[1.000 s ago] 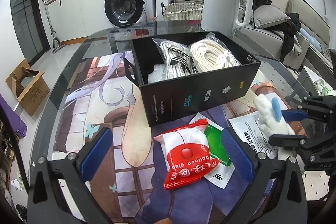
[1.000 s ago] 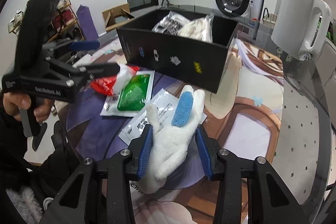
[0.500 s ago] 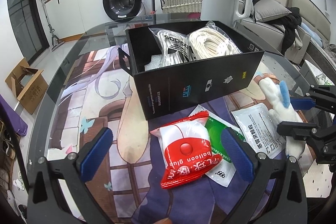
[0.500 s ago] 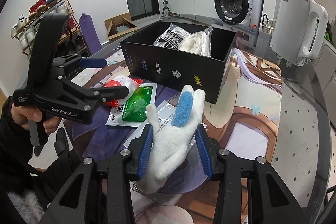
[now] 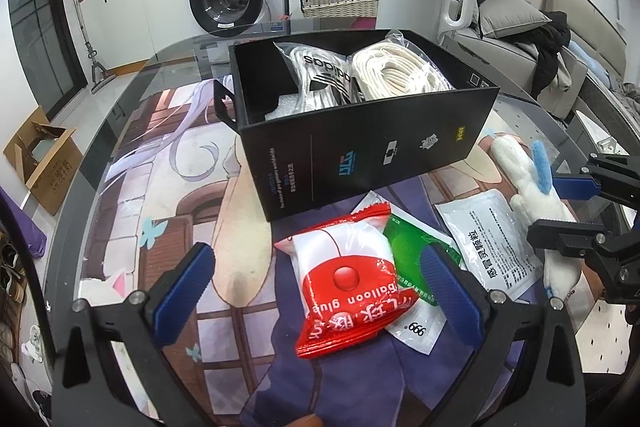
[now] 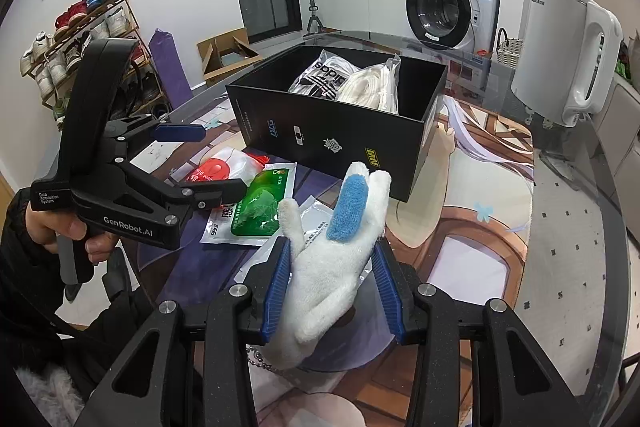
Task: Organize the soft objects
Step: 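Grasp the red balloon-glue packet with the left tool while the right tool lifts the bunny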
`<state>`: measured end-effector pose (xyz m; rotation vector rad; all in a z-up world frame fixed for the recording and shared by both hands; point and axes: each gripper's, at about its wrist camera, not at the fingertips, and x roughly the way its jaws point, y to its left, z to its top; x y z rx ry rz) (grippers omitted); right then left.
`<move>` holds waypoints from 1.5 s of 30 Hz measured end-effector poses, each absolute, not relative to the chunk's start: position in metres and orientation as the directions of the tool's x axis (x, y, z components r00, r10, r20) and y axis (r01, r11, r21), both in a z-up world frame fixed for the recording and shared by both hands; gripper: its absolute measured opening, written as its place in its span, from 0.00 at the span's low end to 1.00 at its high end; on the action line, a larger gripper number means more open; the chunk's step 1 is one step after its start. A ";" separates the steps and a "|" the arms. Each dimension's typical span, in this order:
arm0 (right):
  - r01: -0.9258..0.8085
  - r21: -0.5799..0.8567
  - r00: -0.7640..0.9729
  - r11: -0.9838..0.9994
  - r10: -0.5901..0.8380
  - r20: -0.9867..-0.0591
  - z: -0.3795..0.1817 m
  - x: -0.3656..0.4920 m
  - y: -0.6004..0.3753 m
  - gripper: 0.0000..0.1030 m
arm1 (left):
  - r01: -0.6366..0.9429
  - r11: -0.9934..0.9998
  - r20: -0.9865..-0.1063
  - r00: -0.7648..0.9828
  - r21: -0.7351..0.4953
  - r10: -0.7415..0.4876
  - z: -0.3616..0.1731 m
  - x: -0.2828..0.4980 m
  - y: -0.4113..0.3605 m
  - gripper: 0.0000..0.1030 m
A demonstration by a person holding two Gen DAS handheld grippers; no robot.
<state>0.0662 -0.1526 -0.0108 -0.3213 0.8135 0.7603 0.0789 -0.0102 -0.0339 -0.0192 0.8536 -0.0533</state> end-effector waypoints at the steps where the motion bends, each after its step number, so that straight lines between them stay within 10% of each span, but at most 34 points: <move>1: -0.718 0.022 0.446 0.696 0.484 -0.753 -0.011 0.066 -0.152 0.40 | 0.042 0.998 -0.756 0.652 -0.043 -0.060 -0.034 0.079 -0.010 0.99; 8: -0.717 0.020 0.449 0.697 0.483 -0.751 -0.010 0.067 -0.153 0.40 | 0.061 0.995 -0.777 0.621 -0.082 -0.102 -0.036 0.080 -0.008 0.83; 13: -0.715 0.020 0.451 0.698 0.484 -0.750 -0.010 0.067 -0.154 0.40 | 0.104 0.990 -0.773 0.619 -0.091 -0.136 -0.034 0.078 -0.011 0.45; 45: -0.696 0.011 0.529 0.718 0.523 -0.669 0.018 0.056 -0.159 0.40 | 0.101 0.992 -0.638 0.760 -0.076 -0.126 0.011 0.061 -0.006 0.40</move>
